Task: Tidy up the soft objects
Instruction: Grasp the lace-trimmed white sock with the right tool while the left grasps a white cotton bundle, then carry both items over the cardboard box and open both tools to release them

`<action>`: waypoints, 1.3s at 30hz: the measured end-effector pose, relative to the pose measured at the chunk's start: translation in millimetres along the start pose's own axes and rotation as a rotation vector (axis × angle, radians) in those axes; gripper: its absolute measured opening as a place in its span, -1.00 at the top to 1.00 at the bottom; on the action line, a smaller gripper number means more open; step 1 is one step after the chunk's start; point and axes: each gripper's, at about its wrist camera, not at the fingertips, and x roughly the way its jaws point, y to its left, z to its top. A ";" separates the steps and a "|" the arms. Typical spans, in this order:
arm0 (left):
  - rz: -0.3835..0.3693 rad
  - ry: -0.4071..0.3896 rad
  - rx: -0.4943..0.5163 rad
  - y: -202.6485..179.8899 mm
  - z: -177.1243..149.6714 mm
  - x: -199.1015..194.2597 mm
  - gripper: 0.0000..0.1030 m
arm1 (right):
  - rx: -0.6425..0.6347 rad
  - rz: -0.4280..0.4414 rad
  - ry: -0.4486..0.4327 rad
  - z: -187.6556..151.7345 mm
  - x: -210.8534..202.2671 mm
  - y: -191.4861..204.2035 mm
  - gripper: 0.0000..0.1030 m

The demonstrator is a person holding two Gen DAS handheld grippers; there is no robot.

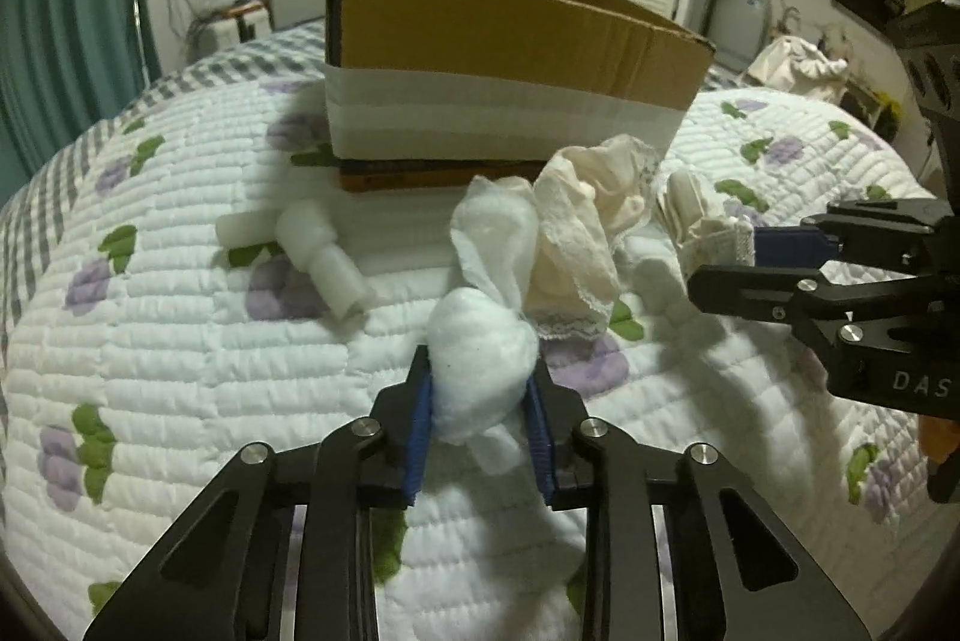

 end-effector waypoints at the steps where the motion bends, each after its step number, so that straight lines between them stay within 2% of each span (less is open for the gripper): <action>1: -0.010 0.002 0.000 -1.2 -1.3 -3.3 0.50 | 0.009 0.001 -0.004 -1.4 -3.2 0.2 0.39; 7: -0.021 -0.002 0.025 -17.7 -11.0 -32.6 0.50 | 0.077 0.019 -0.070 -8.6 -30.8 13.0 0.39; 17: -0.041 -0.046 0.015 -33.1 -13.2 -102.0 0.50 | 0.040 -0.028 -0.124 -19.1 -90.8 47.6 0.39; 21: -0.019 -0.075 0.021 -35.2 -3.9 -125.7 0.50 | 0.024 -0.046 -0.154 -17.8 -118.5 52.0 0.39; 25: -0.011 -0.113 0.017 -35.4 16.8 -146.5 0.50 | 0.004 -0.071 -0.202 -2.7 -151.9 48.6 0.39; 31: 0.006 -0.214 0.050 -37.2 72.9 -168.4 0.50 | -0.012 -0.107 -0.275 41.9 -191.3 35.0 0.39; 35: 0.019 -0.261 0.070 -36.0 117.4 -163.6 0.50 | -0.038 -0.137 -0.347 80.1 -209.9 22.0 0.39; 39: 0.043 -0.291 0.091 -34.0 155.8 -142.5 0.50 | -0.031 -0.147 -0.391 117.1 -207.5 3.3 0.39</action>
